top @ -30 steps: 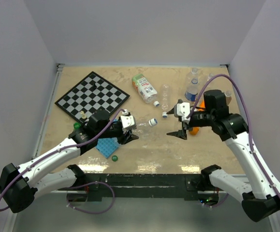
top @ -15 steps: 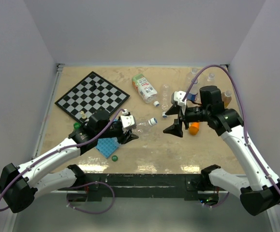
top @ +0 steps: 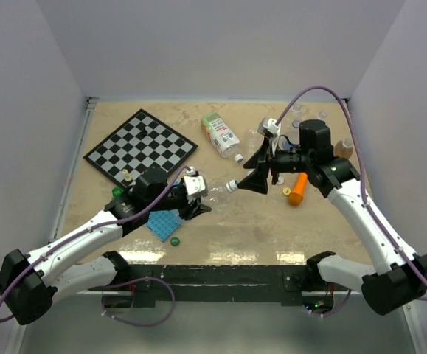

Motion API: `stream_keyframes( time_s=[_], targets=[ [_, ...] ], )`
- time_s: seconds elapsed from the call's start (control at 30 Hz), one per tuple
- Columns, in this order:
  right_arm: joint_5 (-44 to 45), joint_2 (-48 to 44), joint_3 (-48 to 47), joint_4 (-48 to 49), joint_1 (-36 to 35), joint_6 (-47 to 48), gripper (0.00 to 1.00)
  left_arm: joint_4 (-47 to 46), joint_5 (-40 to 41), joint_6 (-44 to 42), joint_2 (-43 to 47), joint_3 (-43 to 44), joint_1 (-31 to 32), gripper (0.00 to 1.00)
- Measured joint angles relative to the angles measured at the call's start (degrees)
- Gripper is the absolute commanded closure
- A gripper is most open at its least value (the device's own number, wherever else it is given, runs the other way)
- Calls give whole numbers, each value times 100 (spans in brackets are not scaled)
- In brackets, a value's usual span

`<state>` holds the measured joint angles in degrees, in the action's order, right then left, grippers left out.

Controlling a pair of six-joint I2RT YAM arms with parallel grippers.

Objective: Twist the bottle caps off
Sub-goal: Unscrew the bottle cap from the plastic bottle.

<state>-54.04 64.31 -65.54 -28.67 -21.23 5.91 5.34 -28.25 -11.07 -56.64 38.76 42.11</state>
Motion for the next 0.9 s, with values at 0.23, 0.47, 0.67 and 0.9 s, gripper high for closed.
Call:
stream_keyframes(
  time_s=[0.23,0.47,0.67,0.9],
  targets=[
    [-15,468,79,131,-11,-562,24,0,2,2,0,0,0,98],
    [-107,588,127,114,-107,-629,32,-2,7,2,0,0,0,98],
    [-170,588,127,107,-199,-632,46,0,17,2,0,0,0,98],
    [-291,654,127,83,-256,-625,72,11,33,4,0,0,0,98]
  ],
)
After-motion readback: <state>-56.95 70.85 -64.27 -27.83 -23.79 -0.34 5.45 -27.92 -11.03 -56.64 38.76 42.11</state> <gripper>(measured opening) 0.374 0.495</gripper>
